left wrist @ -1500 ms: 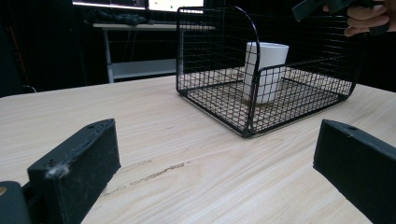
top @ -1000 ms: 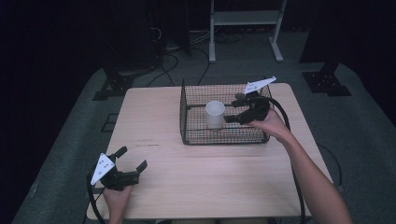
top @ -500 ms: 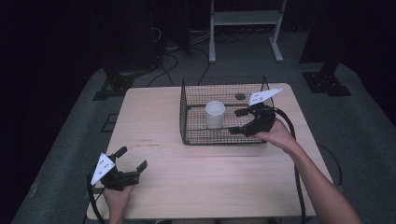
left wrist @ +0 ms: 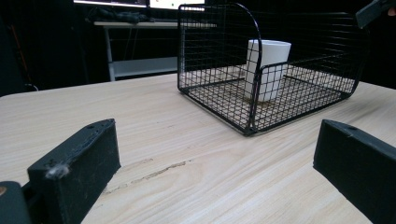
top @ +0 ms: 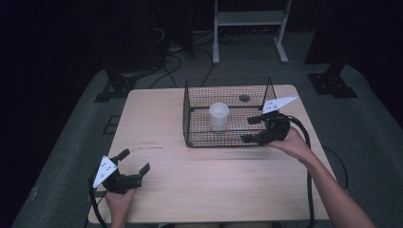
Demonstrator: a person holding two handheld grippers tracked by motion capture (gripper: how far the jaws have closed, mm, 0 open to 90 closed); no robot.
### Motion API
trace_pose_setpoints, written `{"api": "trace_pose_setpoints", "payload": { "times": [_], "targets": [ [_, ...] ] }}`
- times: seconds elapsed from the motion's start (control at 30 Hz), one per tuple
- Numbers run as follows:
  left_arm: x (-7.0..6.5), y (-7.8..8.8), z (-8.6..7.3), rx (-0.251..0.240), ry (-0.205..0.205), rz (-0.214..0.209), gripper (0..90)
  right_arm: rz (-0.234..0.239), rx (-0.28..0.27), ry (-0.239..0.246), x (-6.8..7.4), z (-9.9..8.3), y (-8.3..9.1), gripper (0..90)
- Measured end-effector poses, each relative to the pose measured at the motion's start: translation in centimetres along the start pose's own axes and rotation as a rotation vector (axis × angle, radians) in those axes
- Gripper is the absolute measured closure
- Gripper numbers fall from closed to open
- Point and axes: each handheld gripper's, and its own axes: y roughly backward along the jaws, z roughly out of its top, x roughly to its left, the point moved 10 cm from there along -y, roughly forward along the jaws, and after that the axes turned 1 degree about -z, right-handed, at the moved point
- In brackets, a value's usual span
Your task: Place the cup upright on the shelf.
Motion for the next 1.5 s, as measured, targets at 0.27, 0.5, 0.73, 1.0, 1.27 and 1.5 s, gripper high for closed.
{"api": "trace_pose_setpoints", "payload": {
  "times": [0.27, 0.5, 0.73, 1.0, 1.27, 1.5],
  "targets": [
    [0.0, 0.0, 0.0, 0.002, -0.001, -0.002, 0.0, -0.002, 0.003, -0.019, 0.1, -1.5, 0.2, 13.4],
    [0.0, 0.0, 0.0, 0.003, -0.003, 0.000, 0.0, -0.007, -0.001, -0.031, 0.1, -2.8, 0.9, 13.3],
    [0.0, 0.0, 0.0, 0.004, -0.004, 0.002, 0.0, -0.014, 0.002, -0.045, 0.0, -3.8, 1.4, 13.4],
    [-0.2, -0.1, 0.0, 0.007, -0.012, -0.001, 0.0, -0.026, -0.006, -0.050, -0.1, -5.1, 2.3, 13.3],
    [-0.2, -0.1, -0.1, 0.008, -0.012, 0.000, 0.0, -0.019, -0.015, -0.054, 0.3, -5.7, 2.6, 13.3],
    [-0.1, -0.1, -0.1, 0.009, -0.010, 0.000, 0.0, -0.018, -0.027, -0.054, 0.9, -6.2, 3.0, 12.9]
  ]
}}
